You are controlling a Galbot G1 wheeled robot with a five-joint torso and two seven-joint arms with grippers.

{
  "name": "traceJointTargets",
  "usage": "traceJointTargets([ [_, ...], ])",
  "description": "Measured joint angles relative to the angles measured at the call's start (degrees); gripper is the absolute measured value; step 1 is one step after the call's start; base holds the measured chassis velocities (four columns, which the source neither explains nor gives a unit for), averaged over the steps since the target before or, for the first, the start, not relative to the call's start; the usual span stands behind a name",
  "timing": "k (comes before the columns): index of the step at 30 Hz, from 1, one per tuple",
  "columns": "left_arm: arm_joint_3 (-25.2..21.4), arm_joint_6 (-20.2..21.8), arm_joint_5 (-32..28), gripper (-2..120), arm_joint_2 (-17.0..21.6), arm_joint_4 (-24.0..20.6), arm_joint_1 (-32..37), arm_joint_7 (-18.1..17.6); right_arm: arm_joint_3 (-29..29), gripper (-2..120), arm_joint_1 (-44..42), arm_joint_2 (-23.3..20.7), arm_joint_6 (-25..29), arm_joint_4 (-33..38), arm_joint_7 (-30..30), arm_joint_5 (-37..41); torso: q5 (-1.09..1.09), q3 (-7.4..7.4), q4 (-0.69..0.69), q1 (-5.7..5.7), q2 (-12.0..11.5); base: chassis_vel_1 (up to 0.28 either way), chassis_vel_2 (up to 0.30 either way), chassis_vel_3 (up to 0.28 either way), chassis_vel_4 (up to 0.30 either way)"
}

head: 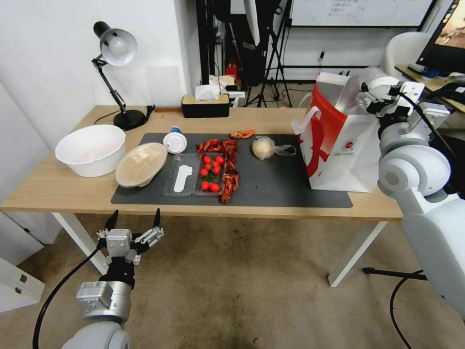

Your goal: Pick up the trash from the table and place it into the takeout bag.

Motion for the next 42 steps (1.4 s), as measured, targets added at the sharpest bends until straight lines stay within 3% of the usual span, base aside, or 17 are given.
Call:
traceJointTargets([
  [8, 0.1, 0.0, 0.1, 100, 0.0, 0.0, -0.1, 0.1, 0.2, 100, 0.5, -0.4, 1.7, 0.4, -0.8, 0.9, 0.01, 0.00, -0.02, 0.00, 0.0, 0.000, 0.000, 0.000, 0.000],
  [10, 0.1, 0.0, 0.1, 100, 0.0, 0.0, -0.2, 0.1, 0.4, 100, 0.5, -0.7, 7.7, 1.2, -5.7, 3.0, 0.00, 0.00, 0.00, 0.00, 0.0, 0.000, 0.000, 0.000, 0.000],
  [11, 0.1, 0.0, 0.1, 100, 0.0, 0.0, -0.2, 0.1, 0.4, 100, 0.5, -0.7, 7.7, 1.2, -5.7, 3.0, 0.00, 0.00, 0.00, 0.00, 0.0, 0.000, 0.000, 0.000, 0.000],
  [14, 0.1, 0.0, 0.1, 100, 0.1, 0.0, -0.3, 0.1, 0.5, 100, -1.7, -1.1, 15.7, 5.2, -14.4, 7.1, 0.00, 0.00, 0.00, 0.00, 0.0, 0.000, 0.000, 0.000, 0.000],
  [15, 0.1, 0.0, 0.1, 100, 0.1, 0.0, -0.3, 0.1, 0.5, 100, -1.7, -1.1, 15.7, 5.2, -14.4, 7.1, 0.00, 0.00, 0.00, 0.00, 0.0, 0.000, 0.000, 0.000, 0.000],
  [17, 0.0, 0.0, 0.0, 100, 0.3, 0.0, -0.3, 0.1, 0.2, 100, -4.8, -1.7, 19.5, 7.9, -20.0, 7.6, 0.00, 0.00, 0.00, 0.00, 0.0, 0.000, 0.000, 0.000, 0.000],
  [28, -0.3, 0.1, -0.4, 100, 0.9, -0.1, -0.4, 0.1, -1.0, 100, -20.9, -2.9, 26.8, 13.6, -33.7, 4.9, 0.01, 0.00, 0.00, 0.00, 0.0, 0.000, 0.000, 0.000, 0.000],
  [35, -0.4, -0.1, -0.5, 100, 1.3, 0.3, -0.4, 0.1, -1.2, 100, -30.7, -2.8, 28.0, 15.7, -32.7, -2.0, 0.00, -0.01, -0.01, -0.01, 0.0, 0.000, 0.000, 0.000, 0.000],
  [42, -0.3, -0.6, -0.6, 100, 2.0, 1.2, -0.8, 0.0, -1.1, 100, -44.2, 1.4, 28.5, 16.8, -26.5, -13.7, 0.00, -0.01, -0.01, -0.01, 0.0, 0.000, 0.000, 0.000, 0.000],
])
